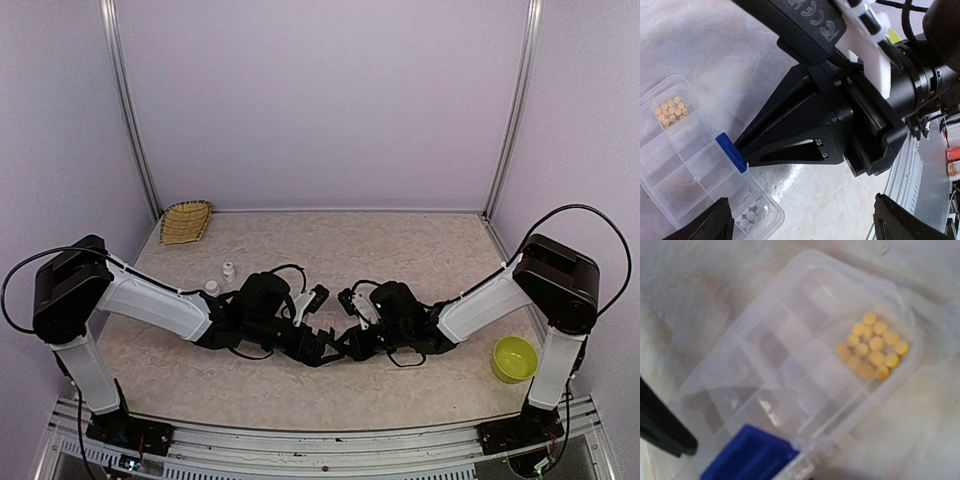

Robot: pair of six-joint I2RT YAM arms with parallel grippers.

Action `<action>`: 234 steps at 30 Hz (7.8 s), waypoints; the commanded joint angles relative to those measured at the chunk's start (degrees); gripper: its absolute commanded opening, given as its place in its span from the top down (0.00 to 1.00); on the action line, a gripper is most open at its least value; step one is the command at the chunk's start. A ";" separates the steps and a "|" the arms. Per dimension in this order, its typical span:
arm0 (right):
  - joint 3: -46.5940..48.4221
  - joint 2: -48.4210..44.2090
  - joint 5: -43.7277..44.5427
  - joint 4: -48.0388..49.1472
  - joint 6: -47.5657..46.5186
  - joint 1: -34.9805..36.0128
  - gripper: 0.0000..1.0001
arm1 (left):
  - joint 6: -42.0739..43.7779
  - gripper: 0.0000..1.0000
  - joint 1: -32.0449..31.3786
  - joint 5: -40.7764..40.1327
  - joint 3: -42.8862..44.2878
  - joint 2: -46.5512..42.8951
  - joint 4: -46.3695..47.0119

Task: Sort the pills into containers
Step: Close the lid of the pill container, then adjust the lid of the pill container.

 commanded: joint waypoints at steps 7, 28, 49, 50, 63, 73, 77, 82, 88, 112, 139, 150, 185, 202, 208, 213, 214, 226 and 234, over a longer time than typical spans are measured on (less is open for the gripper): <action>0.20 1.95 0.86 -2.64 -0.31 0.39 0.90 | -1.91 0.05 -0.48 -2.59 3.79 5.04 -2.41; -7.08 -6.71 -0.67 -1.14 1.33 -2.62 0.49 | -1.14 0.06 -0.40 -2.89 3.21 4.40 -2.37; -5.61 -0.94 -3.05 2.51 4.51 -4.41 0.43 | 0.14 0.08 -0.40 -2.88 5.34 4.82 -2.41; -5.42 -0.72 -2.80 2.50 4.56 -4.38 0.43 | 0.17 0.07 -0.38 -2.77 5.46 4.95 -2.39; -4.84 0.16 -2.74 3.01 6.53 -5.52 0.40 | -0.51 0.11 -0.22 -1.04 5.18 5.20 0.46; -5.96 -0.88 -2.34 3.95 7.97 -6.82 0.37 | -0.41 0.11 -0.31 -0.71 6.47 5.97 0.56; -6.31 -0.49 -2.25 4.07 8.68 -7.25 0.37 | -0.27 0.11 -0.31 -0.52 6.89 5.93 0.53; -7.11 -0.33 -2.21 4.55 9.25 -7.70 0.36 | -0.27 0.11 -0.52 -0.10 7.69 6.85 0.05; -7.46 -0.57 -1.99 4.49 9.44 -7.99 0.36 | -0.37 0.11 -0.83 0.44 8.26 7.79 0.18; -8.29 -2.43 -3.55 3.45 9.27 -8.06 0.36 | 0.04 0.08 2.23 -9.04 5.10 -4.62 -8.41; -5.93 0.53 -16.17 9.48 14.79 -7.63 0.43 | -3.59 0.16 5.14 -10.74 -3.66 -2.74 -6.04; -3.92 3.65 -17.96 11.34 16.02 -7.12 0.44 | -3.91 0.29 5.32 -9.23 -2.54 0.35 -3.78; -1.43 4.27 -19.46 10.61 16.67 -5.70 0.44 | -7.76 0.68 5.68 -8.83 -1.31 5.53 -4.01; -1.47 3.73 -21.00 10.07 16.73 -5.61 0.43 | -7.89 0.69 5.67 -9.23 -0.91 4.90 -4.12; -0.78 4.16 -22.19 10.03 16.75 -5.64 0.43 | -7.98 0.69 5.59 -8.97 -0.73 4.94 -3.91; -0.14 5.37 -23.18 10.94 17.16 -5.45 0.43 | -7.98 0.69 5.34 -8.82 -1.02 4.83 -3.70; -0.04 5.53 -23.29 11.05 17.17 -5.45 0.43 | -7.98 0.69 5.32 -8.84 -1.12 4.79 -3.63; 0.56 6.41 -23.62 11.15 17.00 -5.35 0.43 | -8.25 0.69 5.32 -8.25 -0.85 4.81 -2.72; 0.84 6.50 -23.87 11.53 17.02 -5.25 0.43 | -8.25 0.69 4.97 -8.42 -1.42 3.59 -2.54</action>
